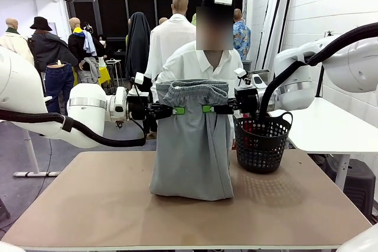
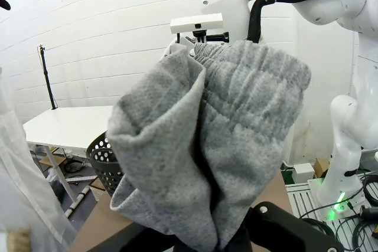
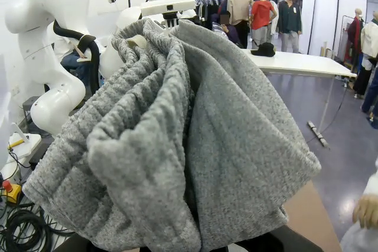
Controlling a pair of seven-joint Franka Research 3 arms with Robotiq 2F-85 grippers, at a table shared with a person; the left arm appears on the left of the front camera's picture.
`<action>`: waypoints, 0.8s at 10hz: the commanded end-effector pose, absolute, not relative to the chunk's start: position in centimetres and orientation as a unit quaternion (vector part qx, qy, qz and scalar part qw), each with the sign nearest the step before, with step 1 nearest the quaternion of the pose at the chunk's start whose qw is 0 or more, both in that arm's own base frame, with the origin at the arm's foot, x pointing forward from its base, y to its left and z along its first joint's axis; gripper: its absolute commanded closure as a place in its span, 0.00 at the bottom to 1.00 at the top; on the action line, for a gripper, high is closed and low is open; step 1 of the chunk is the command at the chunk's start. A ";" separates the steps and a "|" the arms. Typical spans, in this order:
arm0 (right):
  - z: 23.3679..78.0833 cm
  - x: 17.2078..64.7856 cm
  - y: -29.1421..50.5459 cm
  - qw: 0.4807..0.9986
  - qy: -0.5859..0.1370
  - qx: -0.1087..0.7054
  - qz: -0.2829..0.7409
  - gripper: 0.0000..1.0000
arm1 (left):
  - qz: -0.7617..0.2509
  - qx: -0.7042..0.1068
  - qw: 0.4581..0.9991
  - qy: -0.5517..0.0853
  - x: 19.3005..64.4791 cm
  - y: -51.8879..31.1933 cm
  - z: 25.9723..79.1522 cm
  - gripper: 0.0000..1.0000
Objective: Fold the training pants.
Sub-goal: Fold the Training pants in half.
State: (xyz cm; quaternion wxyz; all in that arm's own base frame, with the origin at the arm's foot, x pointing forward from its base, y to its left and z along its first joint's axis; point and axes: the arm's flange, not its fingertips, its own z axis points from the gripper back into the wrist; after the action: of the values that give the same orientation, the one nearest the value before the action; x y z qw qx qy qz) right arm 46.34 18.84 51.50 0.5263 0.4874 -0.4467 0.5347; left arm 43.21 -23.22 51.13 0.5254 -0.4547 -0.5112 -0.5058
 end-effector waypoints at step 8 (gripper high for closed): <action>51.8 46.1 18.8 0.524 -0.452 0.486 0.534 1.00 | -0.504 -0.455 0.525 -0.513 43.2 -23.1 51.2 1.00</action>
State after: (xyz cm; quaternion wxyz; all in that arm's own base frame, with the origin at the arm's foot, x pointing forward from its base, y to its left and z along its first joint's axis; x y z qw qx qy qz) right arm 46.34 18.84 51.50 0.5263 0.4874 -0.4467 0.5347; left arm 43.21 -23.22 51.13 0.5254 -0.4547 -0.5112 -0.5058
